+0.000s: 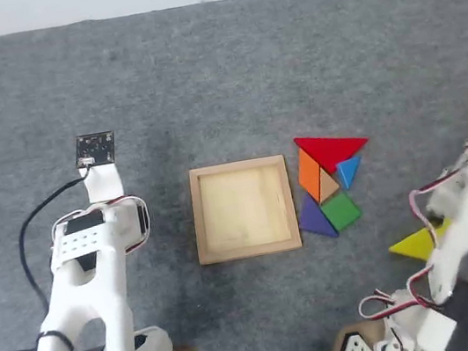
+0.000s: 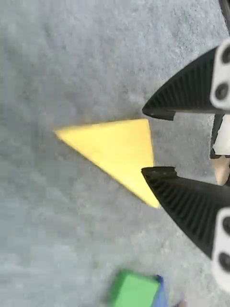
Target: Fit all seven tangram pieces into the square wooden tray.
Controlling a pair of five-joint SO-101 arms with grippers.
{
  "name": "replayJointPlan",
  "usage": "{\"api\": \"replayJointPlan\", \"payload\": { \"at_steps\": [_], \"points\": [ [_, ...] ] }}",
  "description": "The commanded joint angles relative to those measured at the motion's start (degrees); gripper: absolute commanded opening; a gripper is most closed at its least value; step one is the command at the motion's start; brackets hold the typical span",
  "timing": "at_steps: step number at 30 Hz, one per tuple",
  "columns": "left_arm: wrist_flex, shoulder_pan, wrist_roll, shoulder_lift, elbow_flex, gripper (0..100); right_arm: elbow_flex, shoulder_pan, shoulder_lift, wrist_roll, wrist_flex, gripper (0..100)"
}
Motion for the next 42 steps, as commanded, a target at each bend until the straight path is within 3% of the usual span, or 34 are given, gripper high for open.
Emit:
{"api": "replayJointPlan", "payload": {
  "at_steps": [1,5,8,10,15,26,42],
  "points": [
    [-1.23,0.35,-0.53,-0.35,-0.40,12,1.49,0.75,-1.10,0.18,-0.92,20.4],
    [-1.23,0.35,-0.53,-0.35,-0.31,12,3.87,-2.95,1.36,-6.15,-0.31,30.6],
    [-1.23,0.35,-0.53,-0.35,-0.31,12,3.87,-5.49,2.95,-20.75,-0.57,37.9],
    [-1.23,0.35,-0.53,-0.35,-0.31,12,3.87,-7.69,3.65,-28.84,-2.59,38.7],
    [-1.14,0.35,-0.53,-0.35,-0.31,12,4.22,-11.82,6.81,-34.11,-10.68,33.3],
    [-1.14,0.26,-0.53,-0.35,-0.31,12,0.18,-10.51,19.74,-33.49,-13.23,33.1],
    [-1.23,0.26,-0.53,-0.35,0.04,12,-33.23,-5.32,38.20,-28.84,-12.53,32.9]
  ]
}}
